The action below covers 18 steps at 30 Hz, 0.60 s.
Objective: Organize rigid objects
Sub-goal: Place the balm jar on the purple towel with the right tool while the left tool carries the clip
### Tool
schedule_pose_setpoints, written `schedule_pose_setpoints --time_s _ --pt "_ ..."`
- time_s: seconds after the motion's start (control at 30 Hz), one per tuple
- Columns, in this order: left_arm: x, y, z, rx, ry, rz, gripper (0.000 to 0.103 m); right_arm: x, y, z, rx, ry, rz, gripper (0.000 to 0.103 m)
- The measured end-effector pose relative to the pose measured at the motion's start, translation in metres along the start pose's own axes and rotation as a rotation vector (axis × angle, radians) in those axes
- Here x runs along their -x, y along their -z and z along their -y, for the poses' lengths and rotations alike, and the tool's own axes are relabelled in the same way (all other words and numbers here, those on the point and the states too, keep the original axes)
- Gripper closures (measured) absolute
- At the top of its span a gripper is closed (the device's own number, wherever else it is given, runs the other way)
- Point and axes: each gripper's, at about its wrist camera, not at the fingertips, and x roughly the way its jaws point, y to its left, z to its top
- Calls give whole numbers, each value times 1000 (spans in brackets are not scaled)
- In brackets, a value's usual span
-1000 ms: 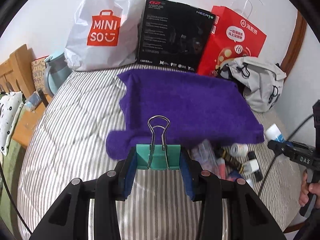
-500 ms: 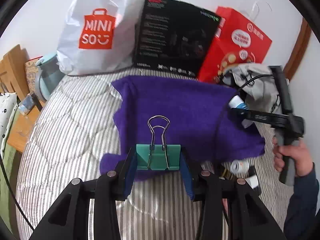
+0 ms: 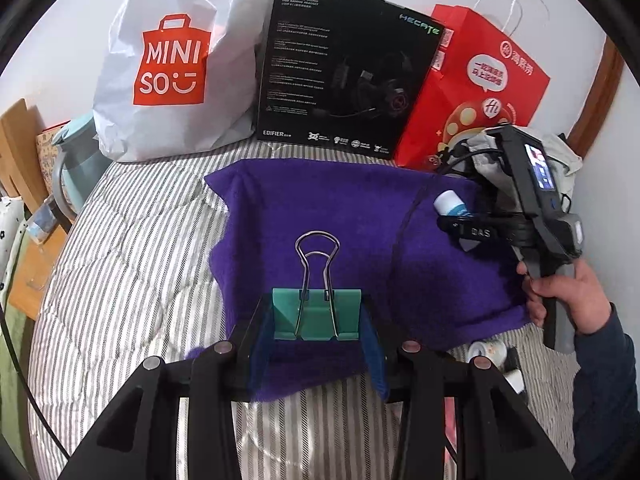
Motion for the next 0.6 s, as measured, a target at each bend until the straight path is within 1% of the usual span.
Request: schedule_pose_setpoints --time_s 0.07,0.1,0.23,0.4,0.5,0.53,0.6 --pt "-5 -3 -2 6 -3 -4 64 1 3 3 5 17 -11 43" --pt "-7 -4 -3 6 -4 -4 64 2 5 5 4 20 -19 42" --pt "-16 -10 -7 18 -13 -9 64 21 19 11 -22 -43 -7 42" --pt "-32 -15 -6 8 -39 -17 64 66 45 8 -34 -73 37 42" --pt "-42 -21 -5 8 -30 -31 64 102 71 0 -26 -115 66 42" --pt "-45 -23 -4 3 -28 -33 64 116 84 -3 -20 -127 74 41" --pt "-52 -30 -1 -7 -35 -28 64 128 102 -5 -9 -138 64 39"
